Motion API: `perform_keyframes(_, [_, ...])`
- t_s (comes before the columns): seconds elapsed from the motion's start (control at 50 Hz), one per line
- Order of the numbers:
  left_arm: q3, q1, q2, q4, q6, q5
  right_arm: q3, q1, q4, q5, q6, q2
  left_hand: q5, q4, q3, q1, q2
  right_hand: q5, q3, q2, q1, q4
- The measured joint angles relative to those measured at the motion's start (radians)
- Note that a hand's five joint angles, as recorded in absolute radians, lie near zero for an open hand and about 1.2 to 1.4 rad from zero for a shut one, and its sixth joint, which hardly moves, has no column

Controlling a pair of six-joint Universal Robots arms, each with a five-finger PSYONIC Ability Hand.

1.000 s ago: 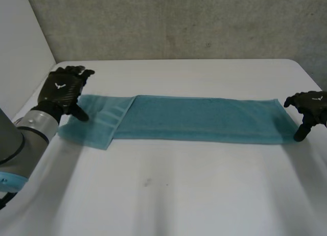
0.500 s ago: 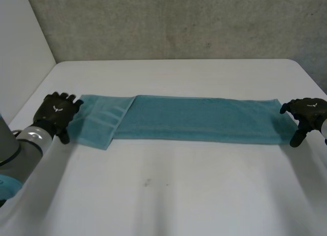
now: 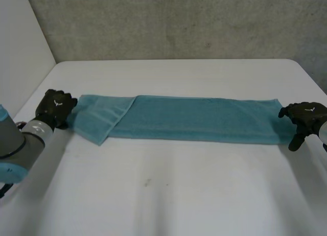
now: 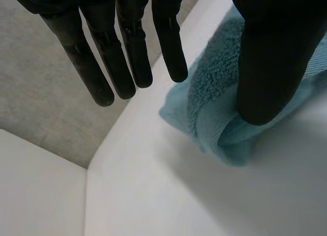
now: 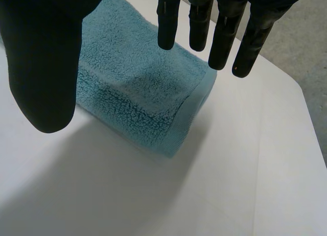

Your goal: Fold the laundry

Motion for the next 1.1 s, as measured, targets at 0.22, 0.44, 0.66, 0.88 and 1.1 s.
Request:
perform_keyframes(0.22, [0.322,0.005,-0.132,-0.008,-0.127,-0.123,0.001,0.001,0.000,0.001,-0.002,0.001,0.060,0.058,0.059,0.047,0.058,0.000,0.000,0.000,0.000,0.000])
perform_keyframes(0.44, [0.299,0.006,-0.084,-0.024,-0.169,-0.175,0.000,0.002,0.001,0.004,-0.004,0.005,-0.032,-0.043,-0.036,-0.047,-0.037,0.000,0.000,0.000,0.000,0.000])
perform_keyframes(0.66, [0.006,-0.027,0.118,-0.043,-0.168,-0.004,0.001,0.004,0.002,0.009,-0.019,0.013,-0.065,-0.070,-0.063,-0.071,-0.067,0.000,0.000,0.000,0.000,-0.001])
perform_keyframes(0.88, [-0.118,-0.114,0.140,-0.034,-0.160,0.100,0.003,0.006,0.002,0.012,-0.032,0.032,-0.122,-0.128,-0.114,-0.130,-0.120,0.000,0.000,0.000,0.000,-0.001])
perform_keyframes(1.1, [-0.004,-0.123,0.019,-0.065,-0.157,0.054,0.008,0.005,0.003,0.012,-0.033,0.035,-0.036,-0.046,-0.047,-0.055,-0.045,0.000,0.000,0.000,0.000,-0.001])
